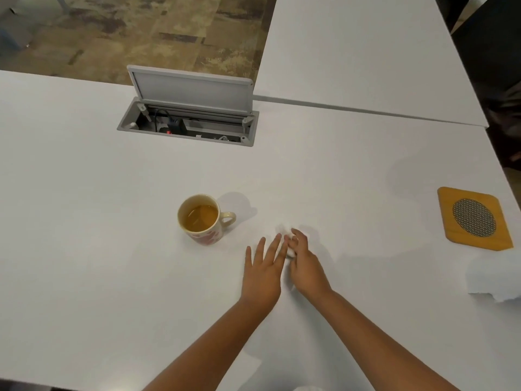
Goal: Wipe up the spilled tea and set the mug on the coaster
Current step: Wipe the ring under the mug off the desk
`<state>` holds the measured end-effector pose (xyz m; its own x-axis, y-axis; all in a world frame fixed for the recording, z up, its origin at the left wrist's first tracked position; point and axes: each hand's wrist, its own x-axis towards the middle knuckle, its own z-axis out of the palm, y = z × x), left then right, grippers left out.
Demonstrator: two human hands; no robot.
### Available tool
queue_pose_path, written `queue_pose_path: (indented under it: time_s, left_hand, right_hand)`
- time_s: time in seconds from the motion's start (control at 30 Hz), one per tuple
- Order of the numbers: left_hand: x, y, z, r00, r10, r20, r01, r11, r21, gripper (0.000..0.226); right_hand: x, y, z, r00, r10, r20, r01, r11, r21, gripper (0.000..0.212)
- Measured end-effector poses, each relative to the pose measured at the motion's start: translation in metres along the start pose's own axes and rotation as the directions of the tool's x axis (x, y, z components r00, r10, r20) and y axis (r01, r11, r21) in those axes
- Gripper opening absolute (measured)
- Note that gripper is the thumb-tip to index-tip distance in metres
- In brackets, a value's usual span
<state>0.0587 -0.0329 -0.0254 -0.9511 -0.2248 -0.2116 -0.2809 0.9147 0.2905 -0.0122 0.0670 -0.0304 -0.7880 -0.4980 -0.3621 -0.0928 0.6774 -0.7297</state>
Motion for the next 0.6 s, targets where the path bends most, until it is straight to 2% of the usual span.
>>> queue_pose_path:
  time_s: [0.13, 0.23, 0.3, 0.37, 0.4, 0.5, 0.6]
  left_hand:
    - [0.002, 0.009, 0.001, 0.998, 0.055, 0.017, -0.057, 0.991, 0.124, 0.056]
    - [0.002, 0.012, -0.004, 0.992, 0.112, 0.051, -0.119, 0.973, 0.195, 0.055]
    - [0.003, 0.012, -0.005, 0.992, 0.104, 0.065, -0.116, 0.966, 0.232, 0.056]
    - [0.009, 0.012, -0.009, 0.998, 0.033, 0.062, -0.047, 0.969, 0.243, 0.056]
    - [0.013, 0.011, -0.011, 0.998, 0.0, 0.064, -0.015, 0.97, 0.243, 0.055]
    - [0.019, 0.004, -0.015, 0.993, -0.027, 0.111, 0.002, 0.975, 0.222, 0.052]
    - [0.012, -0.013, -0.017, 0.992, -0.121, 0.04, 0.116, 0.987, 0.109, 0.053]
  right_hand:
    - [0.003, 0.002, -0.004, 0.999, 0.04, 0.015, -0.041, 0.999, 0.014, 0.058]
    - [0.003, 0.001, -0.005, 0.999, 0.026, 0.027, -0.026, 0.999, -0.027, 0.064]
    - [0.002, 0.004, -0.002, 0.998, -0.049, 0.03, 0.053, 0.987, -0.152, 0.066]
    - [0.006, 0.01, 0.0, 0.979, -0.197, 0.05, 0.2, 0.893, -0.403, 0.057]
    - [0.006, 0.009, 0.0, 0.973, -0.217, 0.074, 0.227, 0.855, -0.466, 0.051]
    - [0.001, 0.005, 0.005, 0.984, -0.177, 0.026, 0.174, 0.909, -0.379, 0.06]
    - [-0.004, -0.005, 0.01, 0.974, -0.216, 0.066, 0.225, 0.911, -0.346, 0.049]
